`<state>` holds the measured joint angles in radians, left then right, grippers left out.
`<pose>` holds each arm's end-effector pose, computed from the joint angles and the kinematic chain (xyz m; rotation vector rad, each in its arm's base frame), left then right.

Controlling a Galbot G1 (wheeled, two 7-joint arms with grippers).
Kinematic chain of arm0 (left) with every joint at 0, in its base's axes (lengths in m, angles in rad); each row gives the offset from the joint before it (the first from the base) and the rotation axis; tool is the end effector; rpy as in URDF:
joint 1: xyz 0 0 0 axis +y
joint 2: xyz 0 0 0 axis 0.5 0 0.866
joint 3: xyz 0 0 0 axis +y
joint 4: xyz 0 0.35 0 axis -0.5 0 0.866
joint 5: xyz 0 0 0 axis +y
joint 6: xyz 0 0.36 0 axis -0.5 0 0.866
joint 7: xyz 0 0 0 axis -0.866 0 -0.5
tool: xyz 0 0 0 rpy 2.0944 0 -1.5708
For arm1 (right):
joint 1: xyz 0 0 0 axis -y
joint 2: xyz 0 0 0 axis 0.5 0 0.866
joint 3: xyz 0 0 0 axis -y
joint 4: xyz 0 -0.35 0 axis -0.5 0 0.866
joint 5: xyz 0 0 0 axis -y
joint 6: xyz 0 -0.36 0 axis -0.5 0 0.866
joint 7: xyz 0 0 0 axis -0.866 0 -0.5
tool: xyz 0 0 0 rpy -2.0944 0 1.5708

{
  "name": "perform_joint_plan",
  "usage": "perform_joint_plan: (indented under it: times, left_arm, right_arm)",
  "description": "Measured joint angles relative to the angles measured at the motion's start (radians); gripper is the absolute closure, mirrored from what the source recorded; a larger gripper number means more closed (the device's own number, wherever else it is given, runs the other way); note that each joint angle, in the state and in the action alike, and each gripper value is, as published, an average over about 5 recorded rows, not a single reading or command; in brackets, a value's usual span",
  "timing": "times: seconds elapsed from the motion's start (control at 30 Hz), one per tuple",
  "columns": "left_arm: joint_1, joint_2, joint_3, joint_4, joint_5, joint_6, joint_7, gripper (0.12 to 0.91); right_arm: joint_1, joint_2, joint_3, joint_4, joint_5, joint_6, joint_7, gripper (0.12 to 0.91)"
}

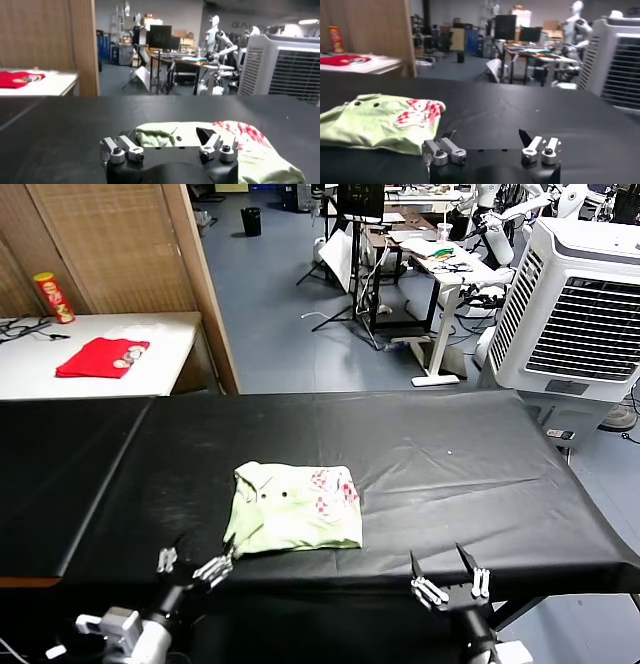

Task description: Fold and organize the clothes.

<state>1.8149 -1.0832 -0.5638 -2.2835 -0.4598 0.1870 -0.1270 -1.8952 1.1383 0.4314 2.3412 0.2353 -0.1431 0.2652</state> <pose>0.1291 0.0634 -0.2582 -0.2293 -2.8347 0.0350 0.0951 -0.0200 -0.2592 0.1404 -2.8633 0.0905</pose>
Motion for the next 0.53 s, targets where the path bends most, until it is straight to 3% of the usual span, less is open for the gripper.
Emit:
perform_joint_plan:
  times: [0.23, 0.37, 0.53]
  left_arm:
    - [0.074, -0.001, -0.058, -0.047, -0.046, 0.069, -0.016, 0.232]
    - [0.111, -0.008, -0.090, -0.070, -0.047, 0.078, -0.014, 0.232]
    - [0.141, -0.015, -0.116, -0.084, -0.047, 0.084, -0.010, 0.232]
  right_arm:
    - [-0.061, 0.001, -0.024, 0.050, 0.005, -0.075, 0.063, 0.227]
    - [-0.076, 0.001, -0.032, 0.065, 0.015, -0.120, 0.099, 0.227]
    - [-0.081, 0.001, -0.034, 0.069, 0.017, -0.129, 0.104, 0.227]
